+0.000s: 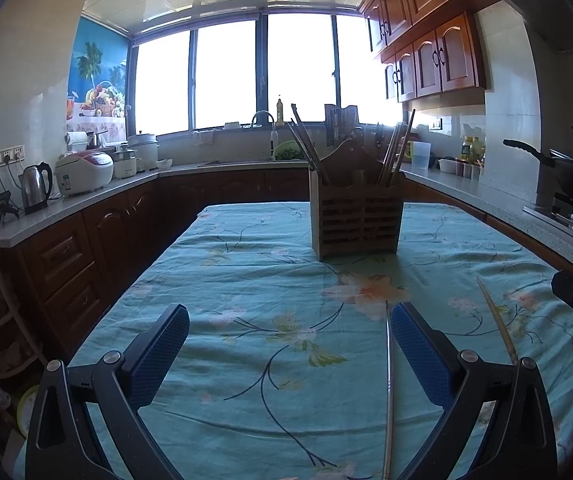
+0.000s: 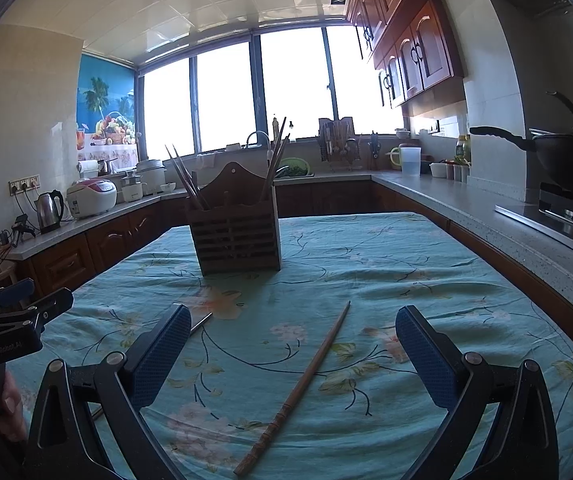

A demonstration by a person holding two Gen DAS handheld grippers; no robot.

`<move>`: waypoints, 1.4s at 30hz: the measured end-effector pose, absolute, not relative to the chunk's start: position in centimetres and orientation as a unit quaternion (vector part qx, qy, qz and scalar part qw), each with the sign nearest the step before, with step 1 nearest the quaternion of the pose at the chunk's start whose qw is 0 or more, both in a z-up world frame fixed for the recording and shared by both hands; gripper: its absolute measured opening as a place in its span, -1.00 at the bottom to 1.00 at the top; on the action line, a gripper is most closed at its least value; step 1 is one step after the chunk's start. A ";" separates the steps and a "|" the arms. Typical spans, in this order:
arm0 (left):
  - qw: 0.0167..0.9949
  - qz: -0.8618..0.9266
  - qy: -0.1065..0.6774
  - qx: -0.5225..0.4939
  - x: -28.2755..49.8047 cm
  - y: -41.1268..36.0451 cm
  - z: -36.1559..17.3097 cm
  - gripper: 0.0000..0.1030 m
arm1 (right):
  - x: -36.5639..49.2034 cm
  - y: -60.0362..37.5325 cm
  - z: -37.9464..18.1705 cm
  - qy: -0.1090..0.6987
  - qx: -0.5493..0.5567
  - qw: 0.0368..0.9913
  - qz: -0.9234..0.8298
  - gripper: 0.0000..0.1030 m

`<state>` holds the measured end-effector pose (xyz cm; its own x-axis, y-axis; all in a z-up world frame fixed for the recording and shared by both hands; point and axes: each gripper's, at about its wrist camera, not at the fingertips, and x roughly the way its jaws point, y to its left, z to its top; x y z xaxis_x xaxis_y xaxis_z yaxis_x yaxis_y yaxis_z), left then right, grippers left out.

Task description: Organize utensils

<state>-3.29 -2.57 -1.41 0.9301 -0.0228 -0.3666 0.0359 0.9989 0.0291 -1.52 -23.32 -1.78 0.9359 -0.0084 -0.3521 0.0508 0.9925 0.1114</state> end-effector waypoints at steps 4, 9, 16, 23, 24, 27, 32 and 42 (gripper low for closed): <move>0.982 -0.015 0.187 0.019 -3.3 -2.6 -1.4 0.98 | -1.5 -23.3 -1.8 0.178 0.060 0.982 -0.015 1.00; 0.982 -0.015 0.187 0.019 -3.3 -2.7 -1.4 0.98 | -1.5 -23.3 -1.8 0.178 0.059 0.982 -0.015 1.00; 0.982 -0.013 0.188 0.019 -3.2 -2.9 -1.3 0.98 | -1.5 -23.3 -1.8 0.178 0.060 0.982 -0.015 1.00; 0.982 -0.014 0.187 0.019 -3.3 -3.0 -1.2 0.98 | -1.4 -23.2 -1.8 0.176 0.060 0.982 -0.013 1.00; 0.982 -0.014 0.187 0.020 -3.4 -3.0 -1.2 0.98 | -1.5 -23.2 -1.7 0.176 0.060 0.982 -0.012 1.00; 0.982 -0.015 0.186 0.020 -3.4 -3.1 -1.3 0.98 | -1.5 -23.2 -1.7 0.175 0.060 0.983 -0.010 1.00; 0.982 -0.015 0.187 0.020 -3.5 -3.1 -1.3 0.98 | -1.5 -23.4 -1.7 0.176 0.061 0.983 -0.007 1.00; 0.982 -0.014 0.186 0.019 -3.4 -3.2 -1.2 0.98 | -1.4 -23.4 -1.7 0.175 0.063 0.983 -0.002 1.00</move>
